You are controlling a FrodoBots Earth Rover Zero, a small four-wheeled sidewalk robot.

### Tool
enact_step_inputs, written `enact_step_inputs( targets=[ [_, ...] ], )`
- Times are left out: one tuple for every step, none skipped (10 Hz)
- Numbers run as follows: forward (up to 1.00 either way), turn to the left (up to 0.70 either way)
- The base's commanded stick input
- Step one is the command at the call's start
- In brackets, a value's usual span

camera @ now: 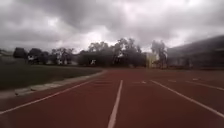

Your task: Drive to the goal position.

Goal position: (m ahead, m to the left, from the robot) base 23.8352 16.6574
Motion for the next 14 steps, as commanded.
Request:
enact_step_inputs(
  targets=[
    [0.7,0.0],
    [0.7,0.0],
    [0.7,0.0],
    [0.7,0.0],
    [0.7,0.0],
    [0.7,0.0],
    [0.7,0.0],
    [0.7,0.0],
    [0.7,0.0],
    [0.7,0.0],
    [0.7,0.0],
    [0.7,0.0],
    [0.7,0.0],
    [0.7,0.0]
  ],
)
